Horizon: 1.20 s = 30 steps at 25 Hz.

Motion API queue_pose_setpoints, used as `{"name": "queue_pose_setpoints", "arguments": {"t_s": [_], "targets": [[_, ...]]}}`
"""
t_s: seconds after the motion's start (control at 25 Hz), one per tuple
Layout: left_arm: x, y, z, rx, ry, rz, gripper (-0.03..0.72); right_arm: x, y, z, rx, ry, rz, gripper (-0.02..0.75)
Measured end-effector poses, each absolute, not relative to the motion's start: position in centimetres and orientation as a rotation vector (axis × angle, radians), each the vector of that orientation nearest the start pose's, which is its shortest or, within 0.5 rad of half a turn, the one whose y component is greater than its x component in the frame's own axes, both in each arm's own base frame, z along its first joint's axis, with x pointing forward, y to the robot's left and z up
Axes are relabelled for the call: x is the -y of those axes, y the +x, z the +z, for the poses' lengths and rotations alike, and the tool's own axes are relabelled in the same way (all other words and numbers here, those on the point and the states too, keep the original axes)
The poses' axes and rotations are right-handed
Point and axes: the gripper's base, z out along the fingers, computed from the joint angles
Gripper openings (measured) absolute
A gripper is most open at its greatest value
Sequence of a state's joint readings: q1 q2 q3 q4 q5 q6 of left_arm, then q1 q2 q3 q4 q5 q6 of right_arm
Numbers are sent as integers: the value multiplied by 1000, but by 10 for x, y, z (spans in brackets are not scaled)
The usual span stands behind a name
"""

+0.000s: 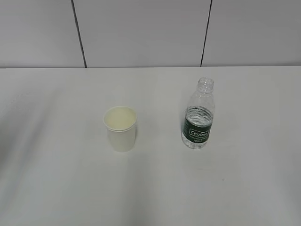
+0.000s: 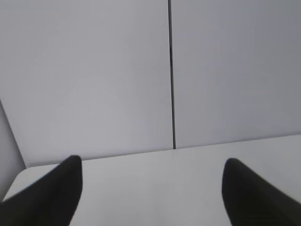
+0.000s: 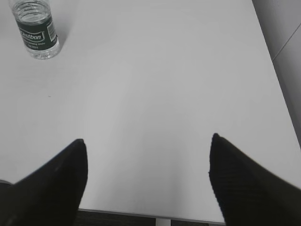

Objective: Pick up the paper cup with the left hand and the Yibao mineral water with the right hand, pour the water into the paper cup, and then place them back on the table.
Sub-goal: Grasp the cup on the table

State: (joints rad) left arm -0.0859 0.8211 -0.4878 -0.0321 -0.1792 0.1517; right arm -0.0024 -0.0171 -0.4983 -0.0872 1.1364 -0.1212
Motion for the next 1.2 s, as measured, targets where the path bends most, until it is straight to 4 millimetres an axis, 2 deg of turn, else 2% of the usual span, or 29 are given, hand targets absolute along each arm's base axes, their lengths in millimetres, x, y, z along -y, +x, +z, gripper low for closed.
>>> {"name": "queue_pose_setpoints", "arguments": {"t_s": [0.12, 0.24, 0.28, 0.44, 0.64, 0.76, 0.96, 1.2], "targets": [[25, 202, 290, -1677, 202, 2, 591, 7, -11, 271, -2103, -116, -179, 592], [41, 226, 261, -1755, 262, -36, 591, 7, -11, 271, -2103, -114, -178, 592], [47, 232, 254, -1766, 279, -53, 621, 7, -11, 271, -2103, -112, -179, 592], [68, 248, 220, -1805, 313, -121, 591, 8, -11, 271, -2103, -105, -183, 592], [72, 235, 179, -1784, 311, -225, 586, 8, -11, 271, -2103, -99, -185, 592], [76, 223, 159, -1809, 409, -263, 584, 8, -11, 271, -2103, -99, -185, 592], [83, 220, 137, -1851, 491, -316, 584, 8, -11, 271, -2103, -99, -185, 592], [95, 218, 111, -1860, 572, -464, 584, 8, -11, 271, -2103, -98, -188, 592]]}}
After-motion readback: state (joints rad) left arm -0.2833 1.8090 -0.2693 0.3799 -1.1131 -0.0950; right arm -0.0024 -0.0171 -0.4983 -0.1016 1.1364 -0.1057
